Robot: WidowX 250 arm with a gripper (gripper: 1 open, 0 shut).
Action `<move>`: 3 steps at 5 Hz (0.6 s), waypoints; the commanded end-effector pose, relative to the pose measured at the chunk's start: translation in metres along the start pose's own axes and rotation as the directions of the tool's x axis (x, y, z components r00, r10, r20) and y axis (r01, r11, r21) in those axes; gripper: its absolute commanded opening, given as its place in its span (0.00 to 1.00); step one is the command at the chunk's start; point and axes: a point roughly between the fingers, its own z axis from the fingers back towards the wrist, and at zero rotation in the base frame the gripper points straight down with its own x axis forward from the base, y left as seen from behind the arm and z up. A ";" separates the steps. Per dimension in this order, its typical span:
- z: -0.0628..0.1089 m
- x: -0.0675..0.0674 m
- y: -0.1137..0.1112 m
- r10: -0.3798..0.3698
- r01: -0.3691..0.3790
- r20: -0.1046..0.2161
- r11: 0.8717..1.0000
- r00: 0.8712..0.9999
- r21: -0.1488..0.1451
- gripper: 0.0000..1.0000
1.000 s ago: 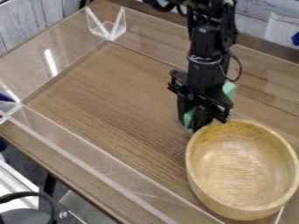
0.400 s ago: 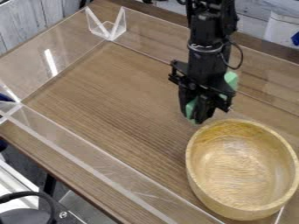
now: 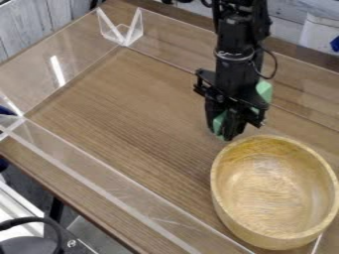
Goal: Put the green block in the brown bowl
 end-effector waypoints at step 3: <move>0.019 -0.014 -0.042 -0.096 0.097 0.059 0.995 0.994 -0.002 0.00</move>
